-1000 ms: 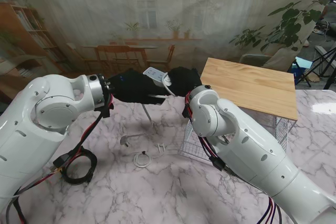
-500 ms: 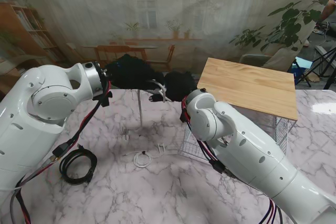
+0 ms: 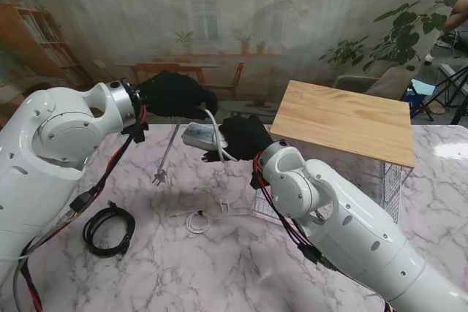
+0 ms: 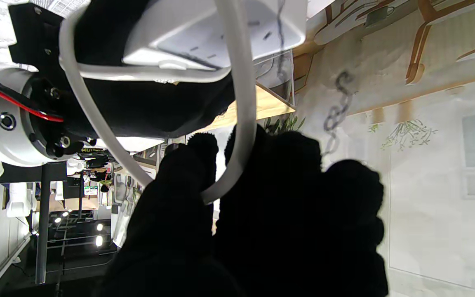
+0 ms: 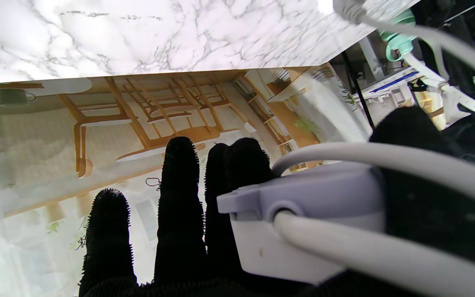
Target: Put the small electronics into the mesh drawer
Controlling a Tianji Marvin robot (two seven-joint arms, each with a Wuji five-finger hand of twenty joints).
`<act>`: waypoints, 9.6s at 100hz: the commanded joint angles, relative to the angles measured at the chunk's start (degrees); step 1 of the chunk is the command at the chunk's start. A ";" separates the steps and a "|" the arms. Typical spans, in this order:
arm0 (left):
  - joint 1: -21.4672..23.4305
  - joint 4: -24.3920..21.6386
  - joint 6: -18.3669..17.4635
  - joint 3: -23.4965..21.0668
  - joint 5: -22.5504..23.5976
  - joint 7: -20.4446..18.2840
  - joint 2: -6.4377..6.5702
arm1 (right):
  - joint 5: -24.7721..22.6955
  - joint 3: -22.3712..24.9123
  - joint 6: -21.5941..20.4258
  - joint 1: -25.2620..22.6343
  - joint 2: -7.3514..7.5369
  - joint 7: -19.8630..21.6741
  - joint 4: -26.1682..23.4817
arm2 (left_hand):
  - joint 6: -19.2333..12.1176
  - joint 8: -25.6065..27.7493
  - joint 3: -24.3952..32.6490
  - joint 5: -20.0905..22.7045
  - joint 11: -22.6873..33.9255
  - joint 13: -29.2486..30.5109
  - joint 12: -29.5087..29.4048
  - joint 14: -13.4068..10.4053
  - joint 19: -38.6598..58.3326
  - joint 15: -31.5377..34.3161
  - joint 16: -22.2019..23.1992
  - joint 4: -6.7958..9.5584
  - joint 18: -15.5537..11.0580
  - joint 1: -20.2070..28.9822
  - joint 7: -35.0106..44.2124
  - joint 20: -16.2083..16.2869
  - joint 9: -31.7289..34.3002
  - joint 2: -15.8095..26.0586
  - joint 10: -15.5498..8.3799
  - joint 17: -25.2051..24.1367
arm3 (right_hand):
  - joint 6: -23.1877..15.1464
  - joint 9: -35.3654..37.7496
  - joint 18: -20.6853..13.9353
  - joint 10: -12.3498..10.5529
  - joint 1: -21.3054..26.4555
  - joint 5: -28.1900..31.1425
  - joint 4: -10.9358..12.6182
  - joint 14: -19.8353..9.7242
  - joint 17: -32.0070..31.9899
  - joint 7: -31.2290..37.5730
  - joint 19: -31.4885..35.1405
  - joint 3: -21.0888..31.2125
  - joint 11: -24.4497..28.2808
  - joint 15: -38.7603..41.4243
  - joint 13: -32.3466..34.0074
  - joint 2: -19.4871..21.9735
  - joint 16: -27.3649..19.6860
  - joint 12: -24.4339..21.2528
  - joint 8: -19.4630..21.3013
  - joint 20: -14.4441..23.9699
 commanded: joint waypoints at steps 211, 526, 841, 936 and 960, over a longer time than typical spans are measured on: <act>-12.46 18.72 1.22 19.39 2.06 -2.99 0.10 | 8.23 6.54 -5.70 -9.27 -0.05 -1.29 -9.42 | 7.02 -21.91 -0.55 -28.96 -35.80 -29.73 -30.85 7.21 -23.26 -30.09 -4.81 1.27 -1.60 -29.18 -40.37 1.59 -44.83 1.81 7.50 -27.32 | -8.58 1.24 -0.17 -3.09 11.18 4.27 -0.53 -0.50 -0.73 2.01 0.63 19.37 2.47 3.33 0.89 11.35 0.06 0.47 0.93 -2.98; -0.59 12.46 -2.15 18.21 -5.38 3.15 -0.61 | 6.75 8.04 2.14 -3.91 -1.56 -5.25 -5.89 | 0.64 -13.80 0.93 4.36 -21.11 -5.63 -25.09 1.47 -13.83 -26.37 -15.63 1.34 -4.35 1.42 -5.42 -8.05 2.02 0.30 2.25 -4.32 | -8.08 0.49 -0.15 -2.90 11.59 3.67 -0.45 -0.46 -1.49 2.31 0.30 18.72 2.93 3.61 0.22 11.86 0.14 0.43 0.94 -3.52; -16.12 14.83 5.21 19.97 1.81 -6.39 -0.10 | 10.52 1.46 -5.47 -4.54 0.81 5.36 -3.45 | -2.45 -20.37 -0.59 -18.84 -30.60 -25.08 -21.87 5.42 -22.16 -31.21 -3.89 0.95 -2.94 -13.78 -34.52 0.74 -26.58 2.55 0.48 -22.93 | -8.01 0.47 0.54 -2.64 11.92 3.83 -0.50 -0.25 -1.56 2.17 0.01 18.53 2.84 3.19 0.42 11.63 -0.30 -0.05 0.55 -6.36; -13.61 14.20 4.71 12.98 2.90 -8.68 0.77 | 12.01 1.82 -3.90 -4.94 0.60 5.24 -3.60 | -3.62 -22.44 0.96 -23.68 -44.95 -47.20 -37.88 9.09 -47.14 -51.18 -26.34 1.85 8.66 -22.02 -42.63 -11.38 -53.12 -4.34 2.20 -37.24 | -8.05 0.51 0.63 -2.54 11.87 3.88 -0.53 -0.16 -1.51 1.95 0.44 18.63 2.61 3.16 0.30 11.58 -0.28 0.24 0.74 -6.99; -13.32 14.71 5.31 13.46 5.11 -6.28 0.30 | 12.05 2.32 -3.78 -5.34 0.68 5.32 -4.15 | -4.09 -18.07 4.94 -15.59 -39.39 -39.77 -34.77 7.40 -41.46 -47.29 -24.04 1.73 6.82 -15.33 -36.51 -8.96 -42.17 0.43 1.38 -32.97 | -8.06 0.57 0.62 -2.50 11.87 3.89 -0.53 -0.13 -1.44 1.96 0.54 18.67 2.61 3.22 0.39 11.50 -0.25 0.26 0.76 -7.05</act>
